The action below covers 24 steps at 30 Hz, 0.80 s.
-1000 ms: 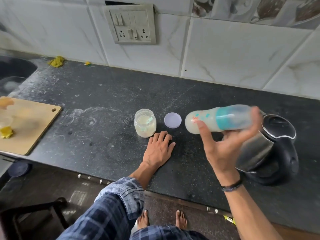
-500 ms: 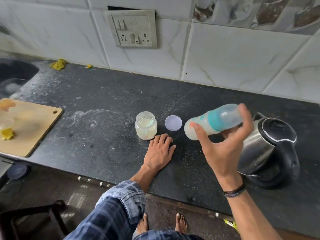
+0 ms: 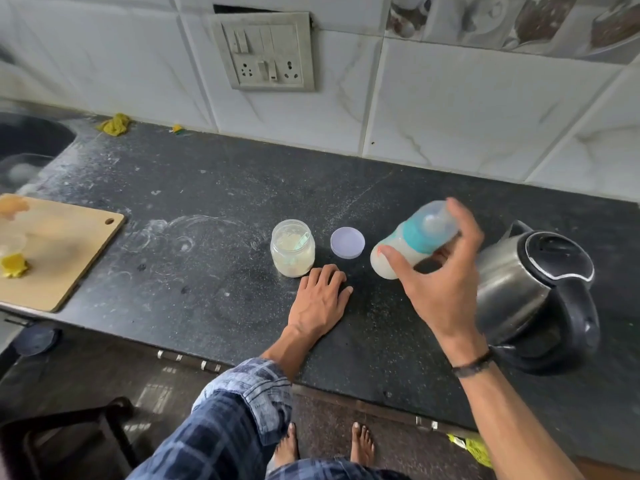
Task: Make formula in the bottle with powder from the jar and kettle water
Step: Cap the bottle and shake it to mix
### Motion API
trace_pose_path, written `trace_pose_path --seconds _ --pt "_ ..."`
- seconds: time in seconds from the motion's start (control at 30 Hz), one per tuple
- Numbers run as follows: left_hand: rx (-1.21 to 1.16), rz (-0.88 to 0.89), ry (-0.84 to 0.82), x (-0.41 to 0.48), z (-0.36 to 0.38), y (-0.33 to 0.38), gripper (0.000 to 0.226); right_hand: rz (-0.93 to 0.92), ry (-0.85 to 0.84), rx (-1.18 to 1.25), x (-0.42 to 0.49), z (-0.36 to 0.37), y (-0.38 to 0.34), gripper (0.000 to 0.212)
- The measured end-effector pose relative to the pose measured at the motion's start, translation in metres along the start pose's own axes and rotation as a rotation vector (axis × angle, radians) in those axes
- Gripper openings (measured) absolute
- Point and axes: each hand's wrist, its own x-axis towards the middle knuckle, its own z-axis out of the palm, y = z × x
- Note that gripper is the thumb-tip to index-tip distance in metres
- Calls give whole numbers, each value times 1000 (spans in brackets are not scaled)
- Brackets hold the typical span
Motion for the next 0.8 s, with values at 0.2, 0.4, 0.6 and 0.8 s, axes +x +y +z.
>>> trace_pose_path --seconds 0.2,0.4,0.6,0.8 --pt "25 -14 -18 0 -1 0 32 -153 157 13 -5 5 -1 100" --pt "20 -6 -1 2 1 -2 31 -304 234 -3 -6 -3 9 97" --pt "24 3 16 1 4 -3 31 176 -136 -226 -29 13 51 100" --pt "29 -2 18 2 6 -4 30 200 -238 -320 -44 23 84 98"
